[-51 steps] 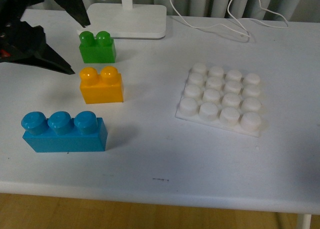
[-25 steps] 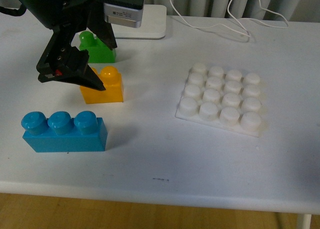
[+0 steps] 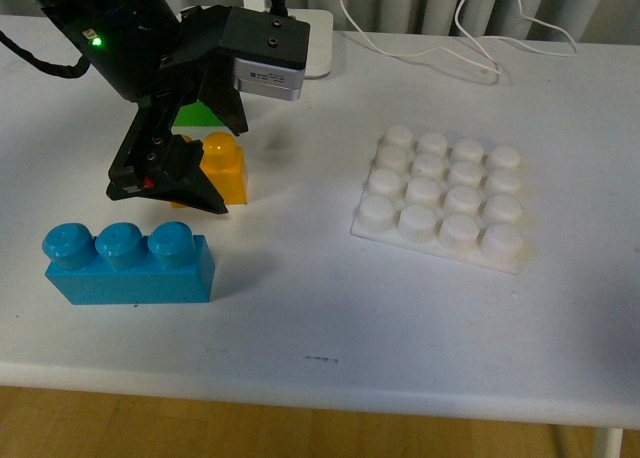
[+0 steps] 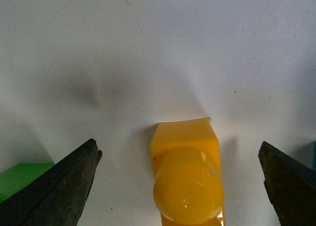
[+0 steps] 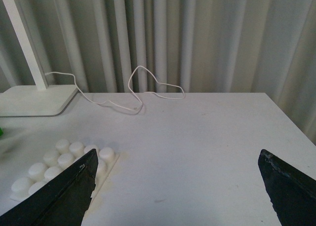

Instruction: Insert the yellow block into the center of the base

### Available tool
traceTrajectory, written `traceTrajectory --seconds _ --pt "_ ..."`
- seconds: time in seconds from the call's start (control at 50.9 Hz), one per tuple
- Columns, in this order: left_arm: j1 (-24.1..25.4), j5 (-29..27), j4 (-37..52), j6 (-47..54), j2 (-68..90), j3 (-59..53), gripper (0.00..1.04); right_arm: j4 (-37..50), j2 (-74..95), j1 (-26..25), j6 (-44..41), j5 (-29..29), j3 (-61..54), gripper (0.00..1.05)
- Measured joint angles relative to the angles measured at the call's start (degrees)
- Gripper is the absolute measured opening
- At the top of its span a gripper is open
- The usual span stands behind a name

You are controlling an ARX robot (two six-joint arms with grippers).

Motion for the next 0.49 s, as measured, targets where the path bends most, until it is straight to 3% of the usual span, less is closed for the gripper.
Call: traceTrajectory --seconds 0.138,0.255,0.393,0.491 --pt "0.35 -0.61 -0.33 0.0 0.42 0.0 0.79 0.0 0.0 0.0 0.0 0.0 0.0 0.95" --pt "0.81 -0.57 -0.2 0.0 1.09 0.0 0.54 0.0 0.0 0.0 0.0 0.0 0.0 0.95" --pt "1.03 -0.07 -0.31 0.0 1.16 0.66 0.34 0.0 0.0 0.0 0.0 0.0 0.0 0.95" --pt "0.83 1.81 -0.44 -0.02 1.18 2.62 0.32 0.0 0.0 0.0 0.0 0.0 0.0 0.95"
